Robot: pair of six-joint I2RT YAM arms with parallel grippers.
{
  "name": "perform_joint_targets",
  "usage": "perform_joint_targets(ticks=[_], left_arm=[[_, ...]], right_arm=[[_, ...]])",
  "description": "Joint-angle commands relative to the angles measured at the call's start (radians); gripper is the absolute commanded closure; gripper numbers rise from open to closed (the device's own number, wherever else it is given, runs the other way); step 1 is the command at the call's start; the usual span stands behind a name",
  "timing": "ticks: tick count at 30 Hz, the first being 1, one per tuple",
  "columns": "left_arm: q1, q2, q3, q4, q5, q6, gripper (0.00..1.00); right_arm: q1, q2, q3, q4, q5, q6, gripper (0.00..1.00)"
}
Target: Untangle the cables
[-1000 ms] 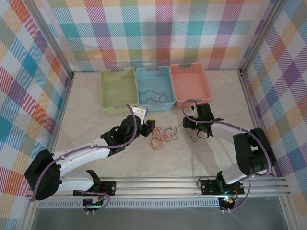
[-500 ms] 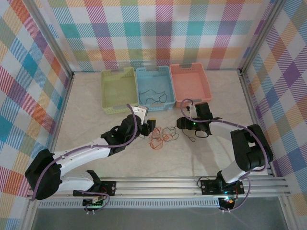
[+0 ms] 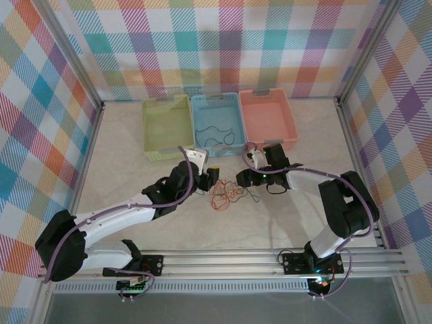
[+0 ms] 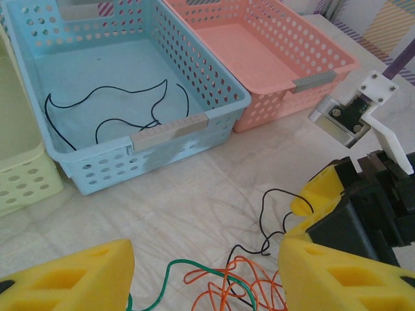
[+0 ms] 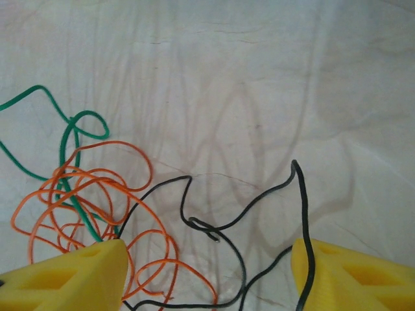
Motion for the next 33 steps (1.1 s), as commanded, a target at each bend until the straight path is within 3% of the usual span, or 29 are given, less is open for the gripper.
perform_joint_targets(ticks=[1,18,28,33], left_arm=[[-0.008,0.006,0.031,-0.008,-0.007,-0.011,0.39],[-0.009,0.008,0.033,-0.009,-0.009,-0.01,0.39],[-0.008,0.008,0.035,-0.014,-0.008,-0.01,0.39],[-0.008,0.01,0.036,-0.012,-0.005,-0.011,0.39]], right_arm=[[0.018,-0.015,0.025,-0.048,-0.037,-0.074,0.31],[0.046,-0.043,0.039,-0.126,-0.106,-0.207,0.4],[0.096,0.072,0.096,-0.18,-0.052,-0.221,0.37],[0.099,0.09,0.11,-0.19,-0.018,-0.207,0.44]])
